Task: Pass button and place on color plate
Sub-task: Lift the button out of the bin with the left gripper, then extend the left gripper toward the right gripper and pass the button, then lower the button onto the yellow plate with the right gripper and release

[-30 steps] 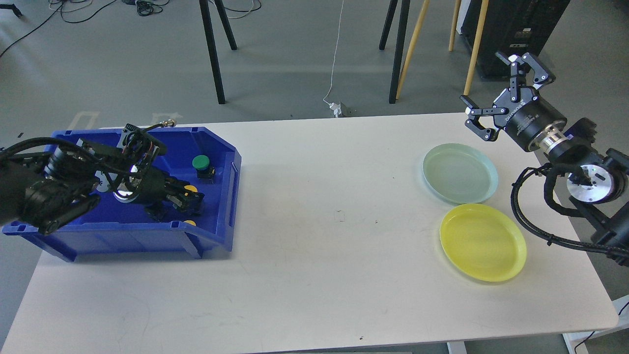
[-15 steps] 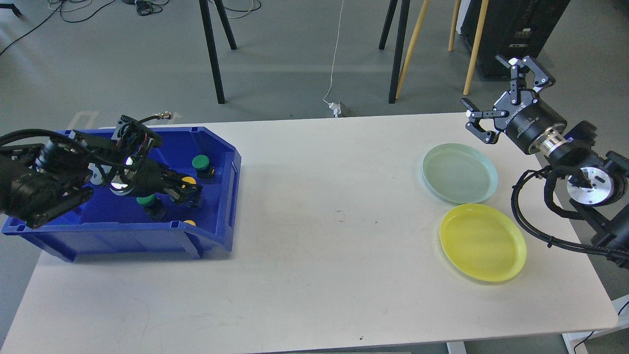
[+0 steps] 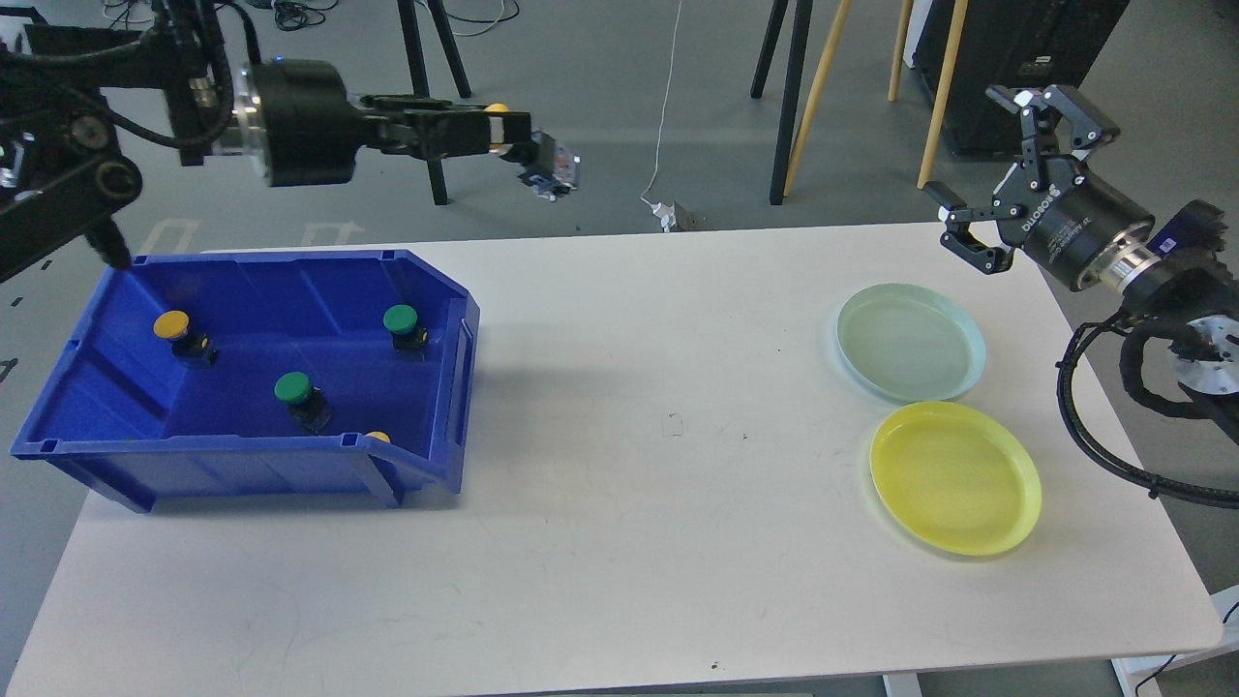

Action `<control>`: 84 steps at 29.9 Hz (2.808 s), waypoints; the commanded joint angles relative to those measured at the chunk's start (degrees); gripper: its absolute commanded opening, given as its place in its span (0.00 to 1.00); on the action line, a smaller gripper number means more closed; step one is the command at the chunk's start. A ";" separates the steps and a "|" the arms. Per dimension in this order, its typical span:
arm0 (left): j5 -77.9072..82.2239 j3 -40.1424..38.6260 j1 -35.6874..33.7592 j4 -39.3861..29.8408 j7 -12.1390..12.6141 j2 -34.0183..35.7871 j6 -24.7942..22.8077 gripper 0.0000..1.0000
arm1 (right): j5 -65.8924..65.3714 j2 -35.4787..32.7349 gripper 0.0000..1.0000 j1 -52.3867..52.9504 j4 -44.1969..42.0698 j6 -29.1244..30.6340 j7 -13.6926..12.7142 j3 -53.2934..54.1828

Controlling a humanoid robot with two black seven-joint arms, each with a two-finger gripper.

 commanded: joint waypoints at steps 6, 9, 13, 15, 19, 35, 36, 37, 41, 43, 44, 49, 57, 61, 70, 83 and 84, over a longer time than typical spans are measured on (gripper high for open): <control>-7.69 -4.96 10.06 15.30 -0.01 -22.73 3.90 0.10 | -0.70 -4.68 1.00 -4.55 12.70 -0.22 0.91 -1.35; -7.69 -6.72 11.48 15.83 -0.01 -24.93 3.99 0.10 | -0.70 -3.28 1.00 -4.46 12.79 0.04 0.91 -2.14; -7.78 -6.81 12.18 16.01 -0.01 -25.55 4.33 0.10 | -0.88 2.08 1.00 -3.32 12.00 -0.04 1.00 -3.63; -7.78 -6.81 12.27 16.09 -0.01 -25.55 4.60 0.10 | -0.79 3.14 1.00 -2.88 11.91 -0.13 1.00 -3.72; -7.78 -6.81 12.36 16.09 -0.01 -25.55 4.69 0.10 | -0.79 5.60 1.00 -2.35 11.30 -0.48 1.17 -3.90; -7.86 -7.69 12.88 17.24 -0.01 -25.90 4.69 0.10 | -1.32 6.84 0.26 -1.73 10.76 -1.54 0.91 -4.34; -7.95 -7.95 12.88 17.24 -0.01 -25.99 4.69 0.10 | -1.32 7.01 0.17 -1.73 10.68 -1.80 0.91 -4.34; -7.95 -8.13 12.97 17.32 -0.01 -25.99 4.69 0.10 | -1.40 7.19 0.14 -1.73 10.68 -1.98 0.91 -4.34; -7.95 -8.40 13.15 17.32 -0.01 -25.99 4.78 0.10 | -1.14 6.93 0.03 -2.00 10.85 -2.07 0.91 -4.25; -7.95 -8.48 13.23 17.32 -0.01 -26.08 4.78 0.15 | -1.05 6.84 0.01 -2.09 10.77 -2.24 0.82 -4.16; -8.04 -8.57 13.50 17.32 -0.01 -26.08 4.86 0.23 | -0.88 6.84 0.01 -2.09 10.77 -2.42 0.82 -4.16; -11.20 -10.77 15.08 17.24 -0.01 -25.99 5.39 0.72 | -0.61 6.75 0.01 -2.70 10.85 -4.26 0.56 -3.81; -12.70 -12.79 15.69 16.18 -0.01 -22.57 4.95 0.86 | -0.79 6.75 0.01 -10.33 10.50 -10.49 0.65 -2.40; -11.39 -11.74 15.61 12.77 -0.01 -15.46 4.86 0.88 | -7.27 3.33 0.01 -18.07 9.97 -18.30 1.00 -2.49; 19.08 -1.63 13.50 4.14 -0.01 7.39 2.76 0.94 | -20.38 -0.98 0.06 -28.62 10.06 -36.50 0.82 -3.37; 48.91 6.71 13.76 15.64 -0.01 10.76 -3.45 0.95 | -18.55 -2.91 1.00 -31.62 11.99 -39.60 0.47 1.01; 48.83 7.24 13.85 17.05 -0.01 9.88 -3.45 0.95 | -17.06 -3.35 1.00 -31.62 13.30 -39.25 0.47 2.94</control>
